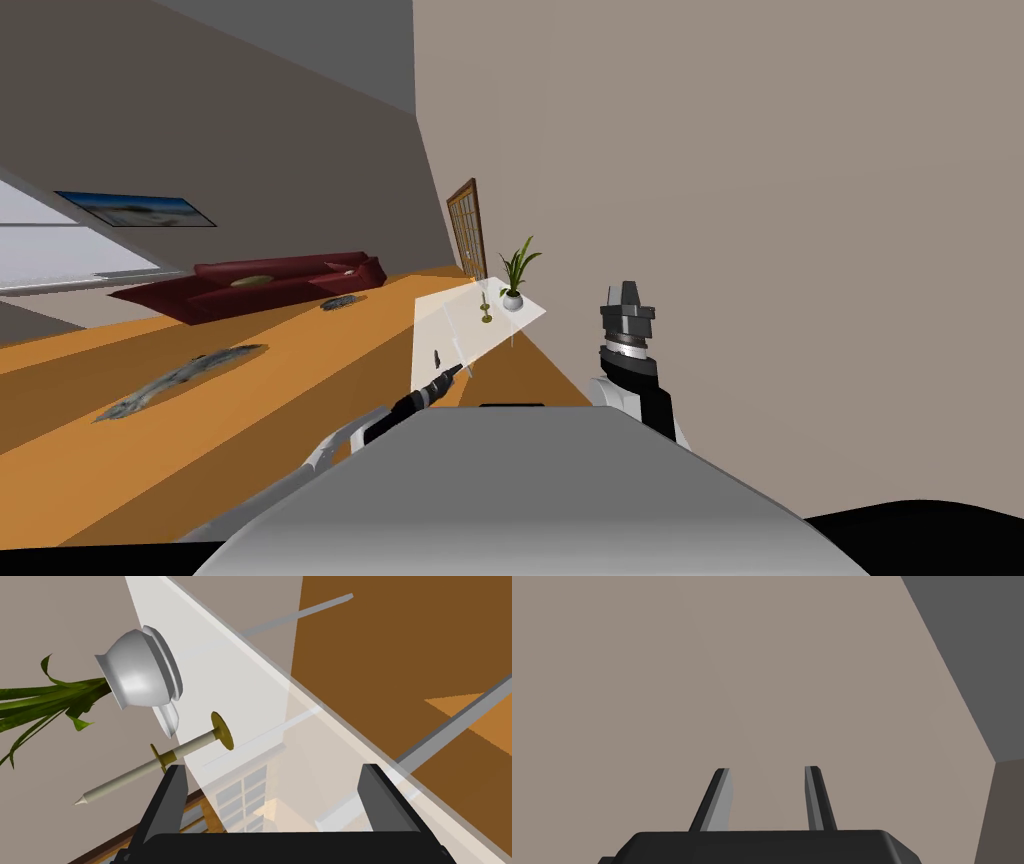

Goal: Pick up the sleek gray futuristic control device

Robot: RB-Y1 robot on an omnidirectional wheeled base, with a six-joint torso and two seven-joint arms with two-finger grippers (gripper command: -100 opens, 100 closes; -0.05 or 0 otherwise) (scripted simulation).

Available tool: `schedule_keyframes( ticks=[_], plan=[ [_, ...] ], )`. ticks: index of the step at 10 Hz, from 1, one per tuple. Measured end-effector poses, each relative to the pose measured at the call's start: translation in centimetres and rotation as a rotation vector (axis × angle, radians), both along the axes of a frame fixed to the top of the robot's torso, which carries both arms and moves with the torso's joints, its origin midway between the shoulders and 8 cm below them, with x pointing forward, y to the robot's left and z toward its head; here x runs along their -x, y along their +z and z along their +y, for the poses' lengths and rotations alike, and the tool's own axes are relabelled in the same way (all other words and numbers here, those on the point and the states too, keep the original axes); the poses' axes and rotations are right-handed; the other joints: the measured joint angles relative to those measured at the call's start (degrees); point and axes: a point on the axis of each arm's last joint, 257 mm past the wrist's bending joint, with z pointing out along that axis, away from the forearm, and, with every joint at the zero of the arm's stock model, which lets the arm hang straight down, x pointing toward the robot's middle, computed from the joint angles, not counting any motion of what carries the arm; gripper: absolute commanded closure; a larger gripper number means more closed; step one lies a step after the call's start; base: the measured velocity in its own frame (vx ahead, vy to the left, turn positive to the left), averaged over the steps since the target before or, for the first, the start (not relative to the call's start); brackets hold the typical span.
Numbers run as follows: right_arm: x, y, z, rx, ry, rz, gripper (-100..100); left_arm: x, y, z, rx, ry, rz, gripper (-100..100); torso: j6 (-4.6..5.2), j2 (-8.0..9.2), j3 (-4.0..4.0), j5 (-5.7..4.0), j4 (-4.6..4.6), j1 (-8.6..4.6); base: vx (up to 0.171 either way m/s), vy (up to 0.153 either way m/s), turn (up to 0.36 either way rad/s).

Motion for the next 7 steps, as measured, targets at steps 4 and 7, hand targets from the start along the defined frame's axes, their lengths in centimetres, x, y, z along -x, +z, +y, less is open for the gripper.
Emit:
schedule_keyframes(
  ticks=[4,7],
  plan=[
    [0.0,0.0,0.0,0.0,0.0,0.0,0,3.7,-3.9,7.8,-0.149,0.038,0.126,-100,0.03,-0.05,-0.02,0.0,-0.01,-0.01,0.059,-0.028,-0.163],
    [0.0,0.0,0.0,0.0,0.0,0.0,0,6.6,-5.4,13.6,-0.252,0.074,0.204,-100,0.03,-0.11,-0.06,0.0,-0.02,0.02,0.068,-0.016,-0.176]
  ],
)
